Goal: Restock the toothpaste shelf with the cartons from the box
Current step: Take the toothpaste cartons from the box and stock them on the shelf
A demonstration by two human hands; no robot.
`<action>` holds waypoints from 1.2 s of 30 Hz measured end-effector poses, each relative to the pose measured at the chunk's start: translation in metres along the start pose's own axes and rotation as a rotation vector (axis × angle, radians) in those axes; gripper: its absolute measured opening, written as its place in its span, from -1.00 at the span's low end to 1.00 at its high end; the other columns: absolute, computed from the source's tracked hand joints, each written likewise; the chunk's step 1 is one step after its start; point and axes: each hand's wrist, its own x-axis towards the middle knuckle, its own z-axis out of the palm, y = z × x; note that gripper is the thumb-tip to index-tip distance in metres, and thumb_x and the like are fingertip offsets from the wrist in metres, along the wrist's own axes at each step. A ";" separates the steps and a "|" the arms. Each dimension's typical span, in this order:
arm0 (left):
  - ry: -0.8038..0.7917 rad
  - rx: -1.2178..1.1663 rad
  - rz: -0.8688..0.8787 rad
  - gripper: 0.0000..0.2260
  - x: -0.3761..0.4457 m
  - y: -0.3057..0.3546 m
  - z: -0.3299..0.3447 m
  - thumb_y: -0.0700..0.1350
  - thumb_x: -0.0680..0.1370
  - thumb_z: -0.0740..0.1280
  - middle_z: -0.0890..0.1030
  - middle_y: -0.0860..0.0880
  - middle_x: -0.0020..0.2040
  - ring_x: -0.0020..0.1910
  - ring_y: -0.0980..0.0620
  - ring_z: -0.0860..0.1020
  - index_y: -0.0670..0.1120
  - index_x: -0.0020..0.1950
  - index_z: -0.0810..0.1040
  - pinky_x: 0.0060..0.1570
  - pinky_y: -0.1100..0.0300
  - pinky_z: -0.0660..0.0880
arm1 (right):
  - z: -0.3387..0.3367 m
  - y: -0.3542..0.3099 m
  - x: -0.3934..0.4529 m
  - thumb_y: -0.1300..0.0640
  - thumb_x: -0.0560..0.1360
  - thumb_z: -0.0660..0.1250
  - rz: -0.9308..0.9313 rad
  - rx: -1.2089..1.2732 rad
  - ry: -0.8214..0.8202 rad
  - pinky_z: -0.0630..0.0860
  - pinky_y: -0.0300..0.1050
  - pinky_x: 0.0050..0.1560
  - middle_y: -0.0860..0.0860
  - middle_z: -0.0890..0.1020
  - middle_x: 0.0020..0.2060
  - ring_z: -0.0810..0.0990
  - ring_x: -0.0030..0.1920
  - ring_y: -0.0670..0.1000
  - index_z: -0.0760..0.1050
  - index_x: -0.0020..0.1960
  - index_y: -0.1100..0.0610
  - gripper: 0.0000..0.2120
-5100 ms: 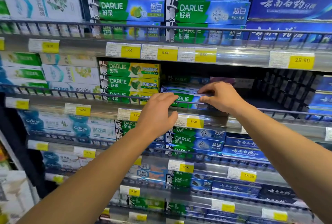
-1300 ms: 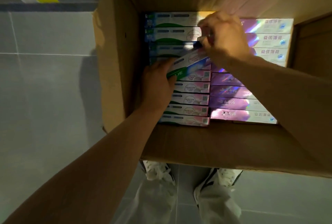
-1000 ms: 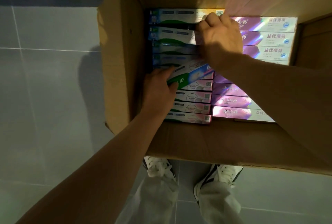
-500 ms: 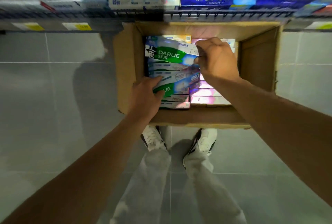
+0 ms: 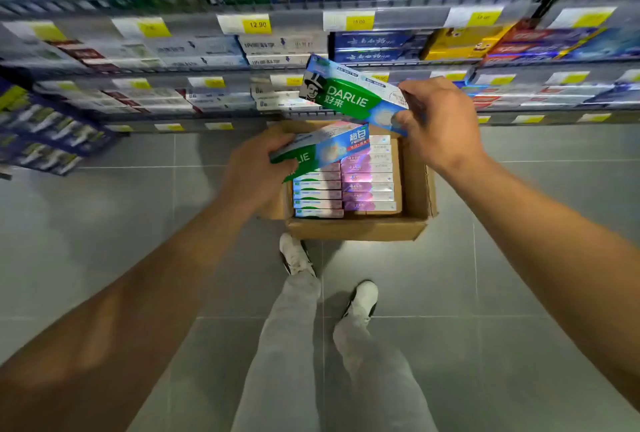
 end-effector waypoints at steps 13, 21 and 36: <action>0.207 0.153 0.252 -0.61 -0.175 0.162 -0.165 -0.08 0.48 0.43 0.58 -0.03 0.23 0.19 -0.01 0.52 0.02 0.31 0.54 0.11 0.18 0.40 | -0.240 -0.115 -0.056 0.17 0.45 0.32 -0.276 -0.004 0.287 0.30 -0.09 -0.05 0.15 0.56 -0.11 0.48 0.01 0.18 0.54 0.11 0.18 -0.76; 0.409 0.121 0.340 -0.62 -0.217 0.223 -0.254 -0.09 0.48 0.44 0.57 -0.02 0.24 0.20 0.01 0.51 0.05 0.29 0.54 0.16 0.20 0.41 | -0.336 -0.186 -0.030 0.19 0.47 0.35 -0.458 -0.083 0.456 0.37 0.01 -0.03 0.20 0.59 -0.09 0.50 -0.01 0.22 0.53 0.07 0.25 -0.79; 0.557 0.175 0.511 -0.61 -0.140 0.265 -0.427 -0.10 0.50 0.42 0.52 -0.02 0.31 0.22 -0.02 0.51 0.05 0.32 0.52 0.19 0.14 0.44 | -0.416 -0.327 0.104 0.27 0.45 0.35 -0.546 -0.096 0.683 0.39 -0.05 0.13 0.16 0.62 0.08 0.54 0.12 0.19 0.57 0.21 0.17 -0.67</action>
